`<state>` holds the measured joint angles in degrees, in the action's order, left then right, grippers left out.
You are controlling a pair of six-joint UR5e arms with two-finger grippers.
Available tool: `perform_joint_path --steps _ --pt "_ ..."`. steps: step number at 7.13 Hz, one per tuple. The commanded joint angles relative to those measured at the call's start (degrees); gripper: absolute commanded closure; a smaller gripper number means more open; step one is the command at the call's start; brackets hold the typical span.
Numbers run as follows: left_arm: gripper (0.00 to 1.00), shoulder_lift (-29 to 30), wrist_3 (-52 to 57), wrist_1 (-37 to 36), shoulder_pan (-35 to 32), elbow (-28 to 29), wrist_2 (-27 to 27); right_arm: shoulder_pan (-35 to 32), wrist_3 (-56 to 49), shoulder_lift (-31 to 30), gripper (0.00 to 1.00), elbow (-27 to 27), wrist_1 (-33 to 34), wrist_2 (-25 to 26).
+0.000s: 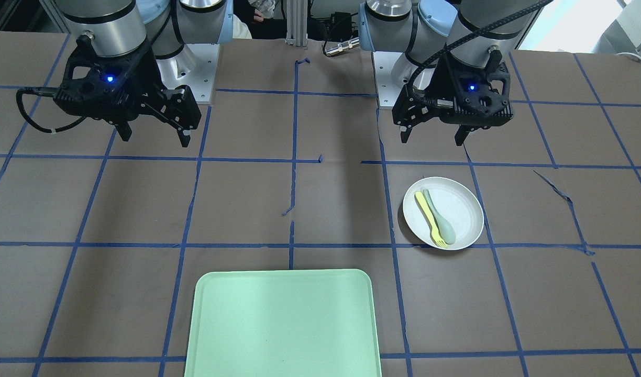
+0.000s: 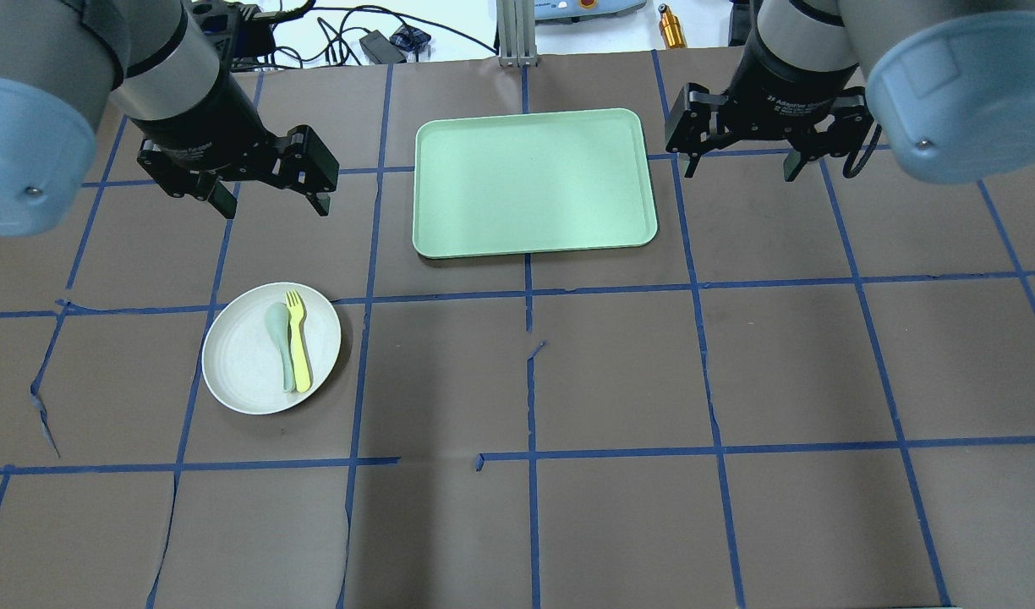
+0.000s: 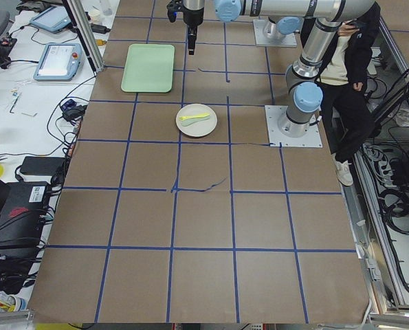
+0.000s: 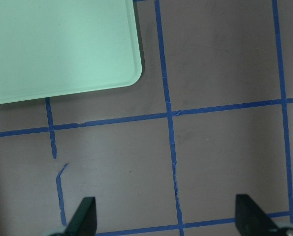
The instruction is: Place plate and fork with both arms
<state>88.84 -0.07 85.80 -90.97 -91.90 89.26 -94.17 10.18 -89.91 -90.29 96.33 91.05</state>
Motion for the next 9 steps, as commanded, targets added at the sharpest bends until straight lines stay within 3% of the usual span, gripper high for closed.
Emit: perform_joint_path --steps 1,5,6,7,8,9 --pt "0.00 0.19 -0.01 -0.02 0.70 0.40 -0.31 -0.04 0.01 0.00 0.00 0.11 0.00 0.00" --pt "0.00 0.54 0.68 0.25 5.26 0.23 -0.49 0.04 0.01 0.00 0.00 -0.24 0.00 0.00" --pt "0.00 1.50 1.91 0.60 10.32 -0.82 -0.23 0.04 0.01 0.09 0.00 -0.15 0.00 0.00" --pt "0.00 1.60 10.19 -0.27 16.63 -4.92 -0.40 -0.04 0.01 0.09 0.00 -0.33 0.00 0.00" --pt "0.01 1.95 19.58 -6.37 23.05 -11.57 -1.36 -0.05 0.01 0.09 0.00 -0.42 0.00 0.00" --pt "0.02 3.43 27.76 -17.57 27.64 -19.73 -1.97 -0.05 -0.08 0.09 0.00 -0.50 0.00 0.00"
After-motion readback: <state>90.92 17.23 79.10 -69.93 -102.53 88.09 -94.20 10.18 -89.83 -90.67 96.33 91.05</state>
